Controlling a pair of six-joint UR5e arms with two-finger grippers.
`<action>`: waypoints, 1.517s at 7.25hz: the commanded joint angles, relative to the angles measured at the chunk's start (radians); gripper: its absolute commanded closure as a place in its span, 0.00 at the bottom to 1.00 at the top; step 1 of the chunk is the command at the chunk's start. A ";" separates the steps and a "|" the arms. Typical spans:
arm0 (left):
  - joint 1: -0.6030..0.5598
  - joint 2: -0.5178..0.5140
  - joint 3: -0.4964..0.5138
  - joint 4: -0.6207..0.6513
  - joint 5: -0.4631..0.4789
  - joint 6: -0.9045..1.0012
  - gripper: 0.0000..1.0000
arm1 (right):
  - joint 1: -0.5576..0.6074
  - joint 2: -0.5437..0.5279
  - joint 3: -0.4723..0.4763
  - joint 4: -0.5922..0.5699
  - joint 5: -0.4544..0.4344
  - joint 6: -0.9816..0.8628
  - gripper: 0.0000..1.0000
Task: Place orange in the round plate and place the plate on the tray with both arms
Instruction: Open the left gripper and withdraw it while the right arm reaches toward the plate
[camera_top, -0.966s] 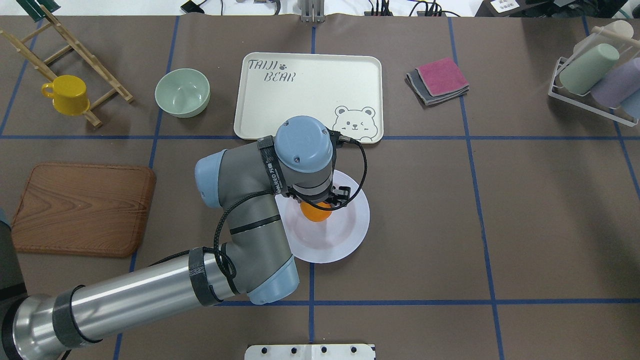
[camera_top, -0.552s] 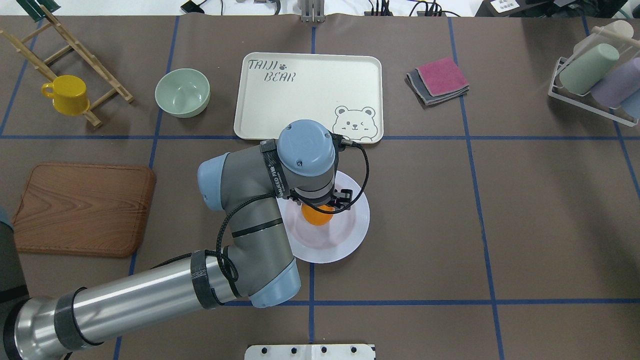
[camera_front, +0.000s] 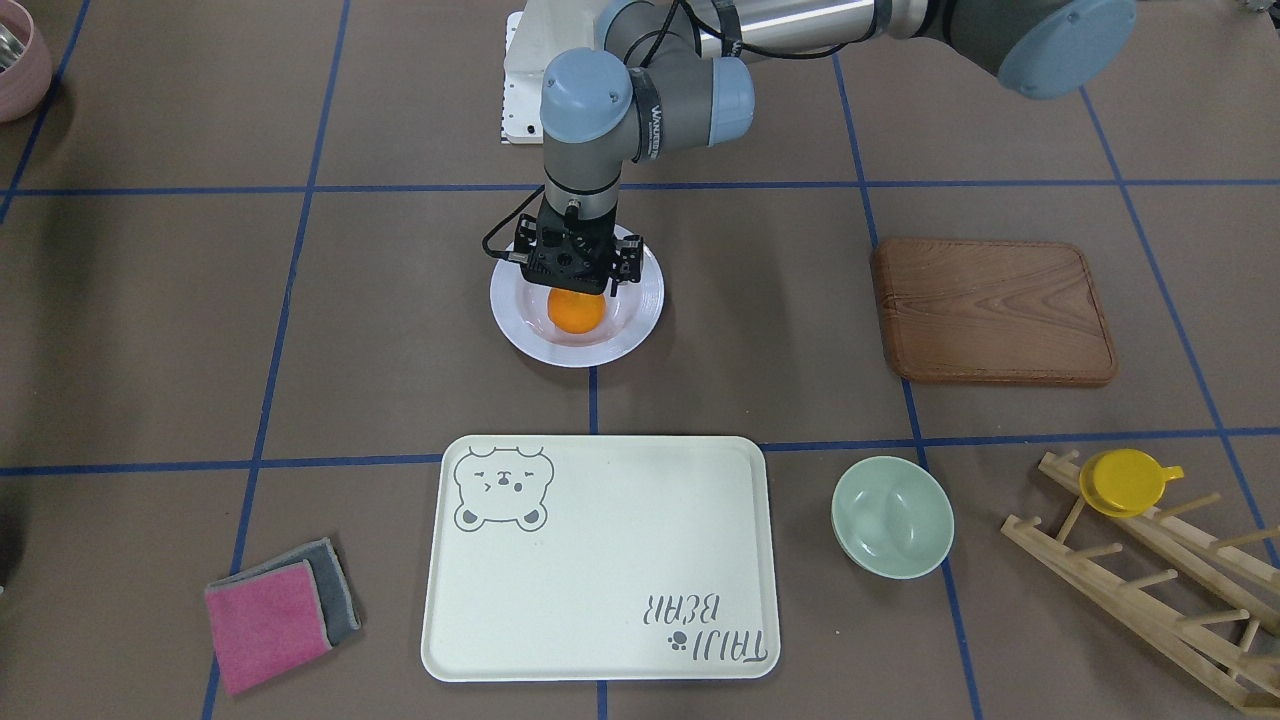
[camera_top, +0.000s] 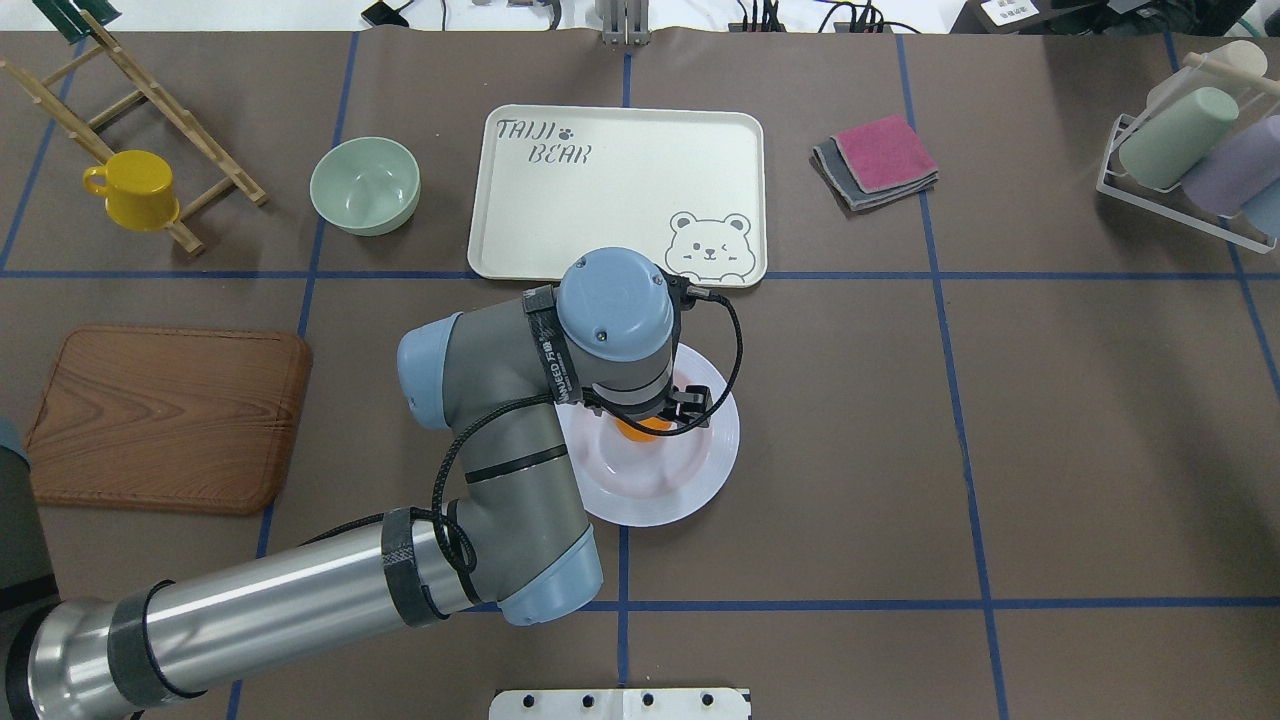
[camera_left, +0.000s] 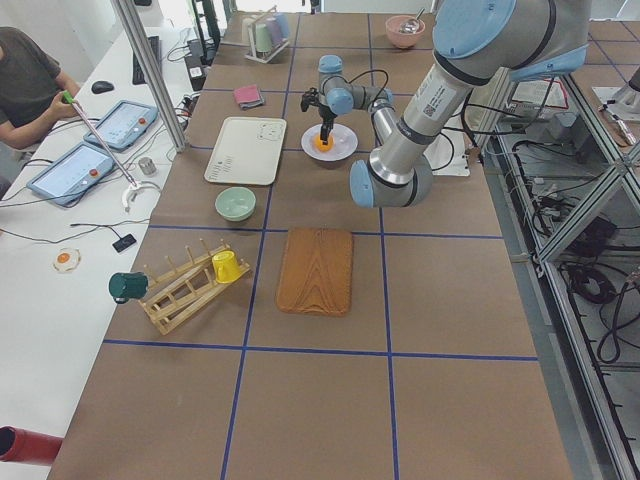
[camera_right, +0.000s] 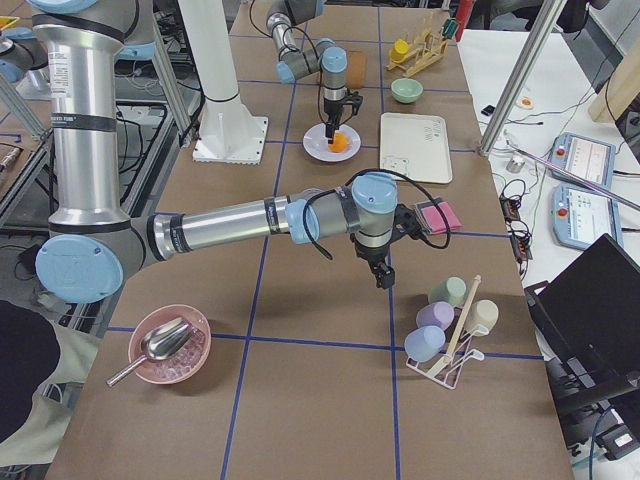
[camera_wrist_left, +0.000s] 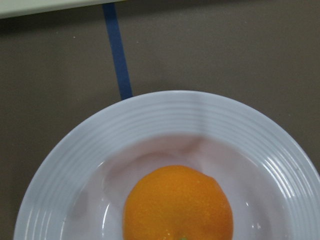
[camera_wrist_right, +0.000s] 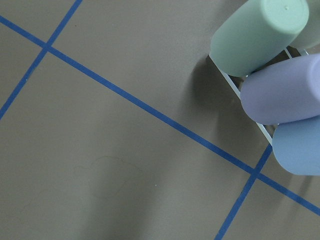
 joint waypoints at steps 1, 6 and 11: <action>-0.043 0.098 -0.154 0.003 -0.013 0.016 0.01 | -0.059 -0.001 0.000 0.139 0.003 0.124 0.00; -0.274 0.385 -0.323 -0.038 -0.158 0.362 0.01 | -0.684 0.174 0.007 0.566 -0.377 1.220 0.00; -0.519 0.522 -0.310 -0.035 -0.346 0.685 0.01 | -0.961 0.262 -0.129 1.142 -0.751 1.848 0.00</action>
